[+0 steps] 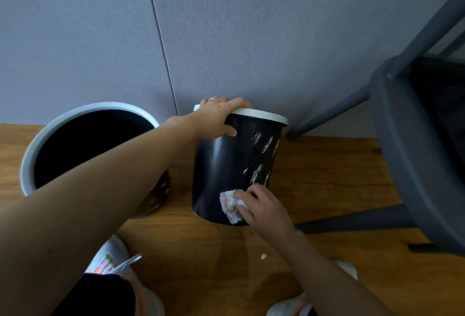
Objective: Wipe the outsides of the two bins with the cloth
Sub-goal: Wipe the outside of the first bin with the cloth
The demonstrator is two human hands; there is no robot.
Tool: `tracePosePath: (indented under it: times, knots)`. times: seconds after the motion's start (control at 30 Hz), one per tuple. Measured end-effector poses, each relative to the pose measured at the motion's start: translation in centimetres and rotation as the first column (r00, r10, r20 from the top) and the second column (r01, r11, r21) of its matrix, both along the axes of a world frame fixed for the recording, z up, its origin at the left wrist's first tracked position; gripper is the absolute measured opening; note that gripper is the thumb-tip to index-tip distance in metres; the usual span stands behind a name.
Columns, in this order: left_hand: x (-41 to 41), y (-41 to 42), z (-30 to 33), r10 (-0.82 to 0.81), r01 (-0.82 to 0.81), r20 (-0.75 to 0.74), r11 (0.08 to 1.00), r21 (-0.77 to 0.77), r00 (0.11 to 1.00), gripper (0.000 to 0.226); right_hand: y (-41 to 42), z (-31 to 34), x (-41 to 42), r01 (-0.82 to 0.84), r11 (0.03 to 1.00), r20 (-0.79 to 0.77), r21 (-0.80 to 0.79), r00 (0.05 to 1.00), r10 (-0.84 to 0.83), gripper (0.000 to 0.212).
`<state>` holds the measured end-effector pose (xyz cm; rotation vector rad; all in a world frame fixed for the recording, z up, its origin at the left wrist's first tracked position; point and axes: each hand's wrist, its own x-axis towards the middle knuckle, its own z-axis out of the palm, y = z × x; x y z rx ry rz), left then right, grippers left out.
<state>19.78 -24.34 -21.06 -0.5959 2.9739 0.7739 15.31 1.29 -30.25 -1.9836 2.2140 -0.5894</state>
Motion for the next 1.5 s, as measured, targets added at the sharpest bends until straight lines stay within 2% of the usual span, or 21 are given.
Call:
tracePosePath:
  times: [0.17,0.43,0.57,0.67,0.8,1.03,1.13,1.3,1.37,1.5]
  knots:
    - [0.3,-0.4,0.1,0.029,-0.026,-0.027,0.994,0.108,0.999,0.061,0.3,-0.3,0.3,0.065,0.998,0.072,0.004,0.995,-0.065,0.028]
    - [0.1,-0.7,-0.5,-0.004,0.004,-0.013,1.000,-0.010,1.000,0.064,1.3,-0.7,1.0,-0.033,0.996,0.018,0.077,0.999,0.032,0.025]
    - [0.5,-0.9,-0.6,-0.003,0.003,-0.017,1.000,0.005,1.000,0.061,-0.2,0.5,0.1,-0.068,0.996,-0.071,0.057,0.995,0.071,0.032]
    - [0.6,-1.0,-0.5,-0.003,0.003,-0.008,1.000,-0.003,1.000,0.062,-2.7,2.2,-1.6,0.047,0.999,-0.029,-0.010,0.998,-0.047,0.022]
    - [0.5,-0.9,-0.6,-0.006,0.006,-0.009,1.000,-0.009,1.000,0.062,-5.3,3.8,-3.2,0.179,0.980,-0.004,-0.087,0.984,-0.180,0.024]
    - [0.4,-1.0,-1.0,-0.018,0.018,-0.019,1.000,-0.017,1.000,0.061,-1.6,1.8,-1.2,0.017,0.999,0.030,0.041,0.999,-0.019,0.023]
    - [0.3,-0.8,-1.2,-0.015,0.014,-0.017,0.999,-0.040,1.000,0.063,-2.9,2.2,-1.7,0.074,0.997,0.042,0.021,0.996,-0.075,0.021]
    - [0.5,-1.0,-1.2,-0.004,0.004,-0.025,1.000,-0.023,1.000,0.063,-6.7,4.4,-4.0,0.283,0.951,0.081,-0.127,0.958,-0.275,0.021]
    - [0.5,-0.9,-1.2,-0.003,0.002,-0.025,1.000,-0.023,1.000,0.063,-6.7,4.5,-4.3,0.302,0.939,0.009,-0.164,0.952,-0.305,0.022]
    - [0.2,-0.7,-1.2,-0.013,0.012,-0.021,0.999,-0.038,1.000,0.063,-4.5,3.3,-2.6,0.395,0.910,-0.127,-0.128,0.903,-0.410,0.028]
